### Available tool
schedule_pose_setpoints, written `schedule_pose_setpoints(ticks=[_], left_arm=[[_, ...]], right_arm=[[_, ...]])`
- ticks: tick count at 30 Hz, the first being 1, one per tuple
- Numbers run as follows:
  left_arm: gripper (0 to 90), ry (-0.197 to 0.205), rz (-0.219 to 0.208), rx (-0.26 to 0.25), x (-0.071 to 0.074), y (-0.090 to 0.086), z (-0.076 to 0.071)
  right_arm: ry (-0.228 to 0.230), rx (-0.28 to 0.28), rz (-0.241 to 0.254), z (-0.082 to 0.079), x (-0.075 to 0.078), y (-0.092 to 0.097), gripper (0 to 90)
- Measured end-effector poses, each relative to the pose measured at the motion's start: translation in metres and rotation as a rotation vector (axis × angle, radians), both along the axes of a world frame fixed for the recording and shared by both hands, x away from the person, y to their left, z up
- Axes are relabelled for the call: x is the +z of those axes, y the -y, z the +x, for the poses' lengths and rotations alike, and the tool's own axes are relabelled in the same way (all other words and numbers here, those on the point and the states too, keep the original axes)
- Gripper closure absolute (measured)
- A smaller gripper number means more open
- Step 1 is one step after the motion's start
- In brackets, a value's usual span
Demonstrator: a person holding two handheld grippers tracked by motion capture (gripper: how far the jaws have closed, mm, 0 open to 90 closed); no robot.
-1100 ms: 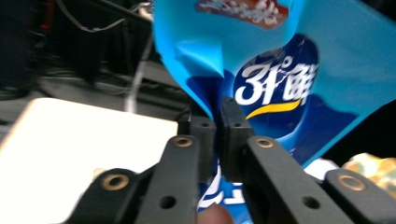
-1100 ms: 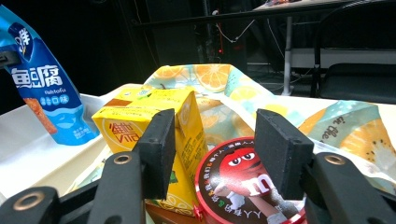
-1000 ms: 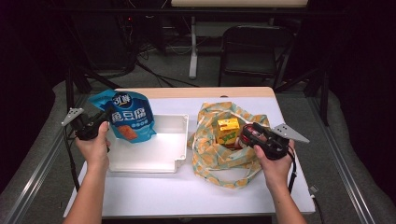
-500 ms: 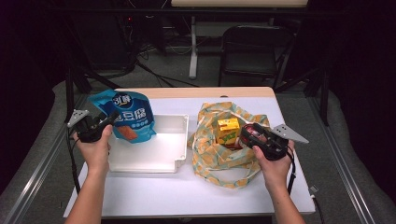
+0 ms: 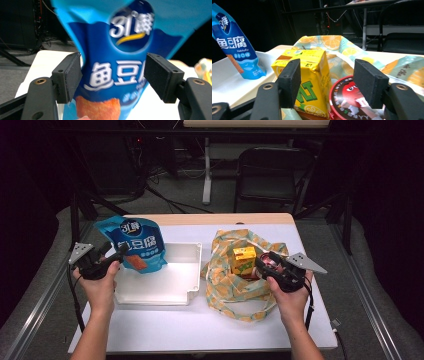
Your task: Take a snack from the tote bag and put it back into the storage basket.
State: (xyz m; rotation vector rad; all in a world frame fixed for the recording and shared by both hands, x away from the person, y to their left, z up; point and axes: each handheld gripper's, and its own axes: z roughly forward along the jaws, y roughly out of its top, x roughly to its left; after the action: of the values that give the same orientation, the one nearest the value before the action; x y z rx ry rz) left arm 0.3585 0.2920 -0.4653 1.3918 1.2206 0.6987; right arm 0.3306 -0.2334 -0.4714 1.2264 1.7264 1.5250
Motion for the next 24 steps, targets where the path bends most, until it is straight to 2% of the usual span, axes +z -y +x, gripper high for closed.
schedule_pose_setpoints(ticks=[2, 11, 14, 17, 24], left_arm=[[28.2, 0.009, 0.014, -0.016, 0.000, 0.004, -0.005], [28.4, 0.027, 0.012, -0.060, 0.000, 0.024, -0.017], [29.5, 0.034, 0.035, -0.069, -0.002, 0.033, -0.022], [29.6, 0.032, 0.039, -0.093, -0.004, 0.041, -0.026], [30.0, 0.019, 0.047, -0.141, -0.009, 0.055, -0.029]], right_arm=[[-0.002, -0.001, -0.003, 0.000, 0.000, -0.003, 37.3], [-0.022, -0.009, -0.010, 0.000, 0.000, -0.022, 32.8], [-0.036, -0.032, -0.029, 0.000, -0.001, -0.028, 30.5], [-0.040, -0.057, -0.042, 0.000, 0.000, -0.034, 29.3], [-0.054, -0.054, -0.031, 0.000, 0.000, -0.041, 27.6]])
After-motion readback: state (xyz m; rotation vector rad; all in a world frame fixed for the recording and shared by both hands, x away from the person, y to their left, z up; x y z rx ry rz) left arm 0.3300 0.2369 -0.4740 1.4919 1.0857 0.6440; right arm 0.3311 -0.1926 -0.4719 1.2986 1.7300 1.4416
